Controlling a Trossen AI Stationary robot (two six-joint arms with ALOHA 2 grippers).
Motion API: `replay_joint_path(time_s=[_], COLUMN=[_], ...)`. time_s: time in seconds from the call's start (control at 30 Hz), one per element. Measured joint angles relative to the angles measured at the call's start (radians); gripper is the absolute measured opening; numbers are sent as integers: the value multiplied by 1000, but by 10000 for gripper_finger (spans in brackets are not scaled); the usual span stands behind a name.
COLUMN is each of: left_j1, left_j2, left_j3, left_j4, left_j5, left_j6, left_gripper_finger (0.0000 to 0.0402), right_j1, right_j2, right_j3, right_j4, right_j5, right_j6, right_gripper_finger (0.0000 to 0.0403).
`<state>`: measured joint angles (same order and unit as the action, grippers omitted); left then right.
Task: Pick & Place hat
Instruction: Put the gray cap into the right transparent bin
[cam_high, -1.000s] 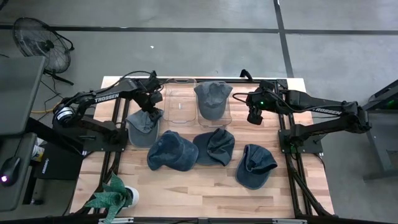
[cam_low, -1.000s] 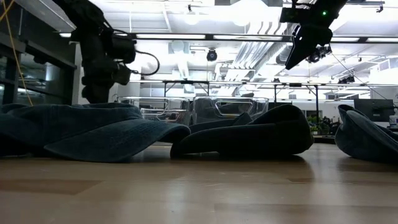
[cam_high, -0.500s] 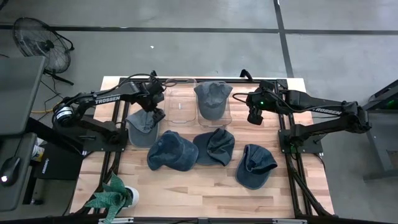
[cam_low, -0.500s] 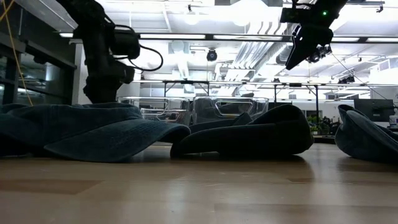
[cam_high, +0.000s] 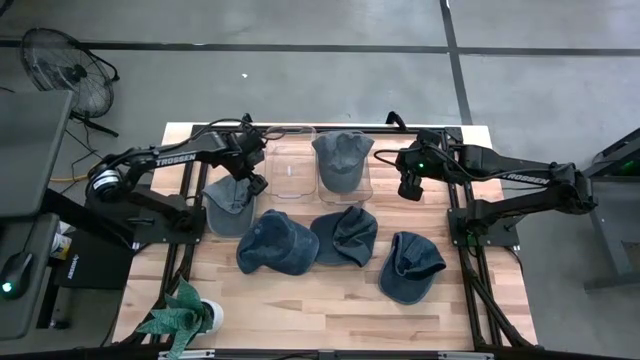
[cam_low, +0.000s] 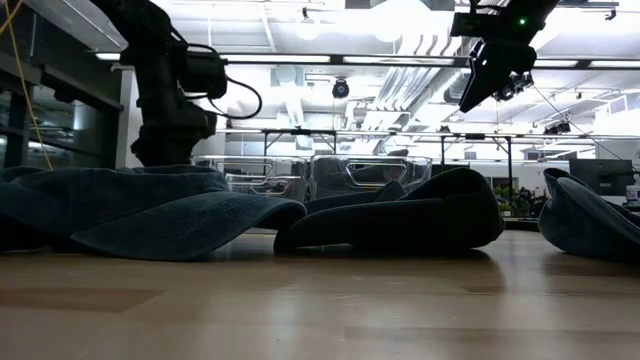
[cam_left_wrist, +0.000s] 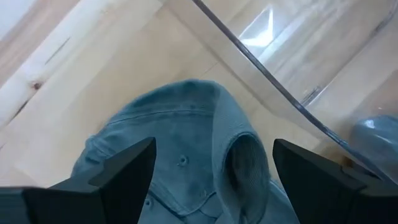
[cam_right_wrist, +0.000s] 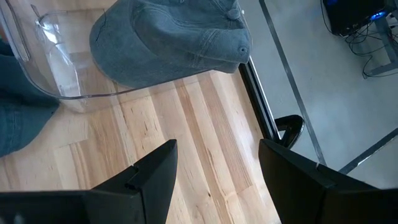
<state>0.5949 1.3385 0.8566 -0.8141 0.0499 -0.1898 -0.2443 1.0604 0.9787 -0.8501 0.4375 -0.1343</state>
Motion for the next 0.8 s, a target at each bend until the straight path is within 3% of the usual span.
replay_joint_path(time_s=[0.4, 0.6, 0.8], left_j1=[0, 0, 0], left_j2=[80, 80, 80], left_j3=[0, 0, 0], left_j4=[-6, -21, -57], left_j5=[-8, 0, 1], left_j6=[-2, 0, 9], left_gripper_finger=[277, 204, 100], right_j1=[0, 0, 0], right_j2=[0, 0, 0], right_j3=[0, 0, 0], right_j4=[0, 0, 0], right_j5=[1, 1, 1], right_j6=[0, 2, 3], right_gripper_finger=[220, 220, 220])
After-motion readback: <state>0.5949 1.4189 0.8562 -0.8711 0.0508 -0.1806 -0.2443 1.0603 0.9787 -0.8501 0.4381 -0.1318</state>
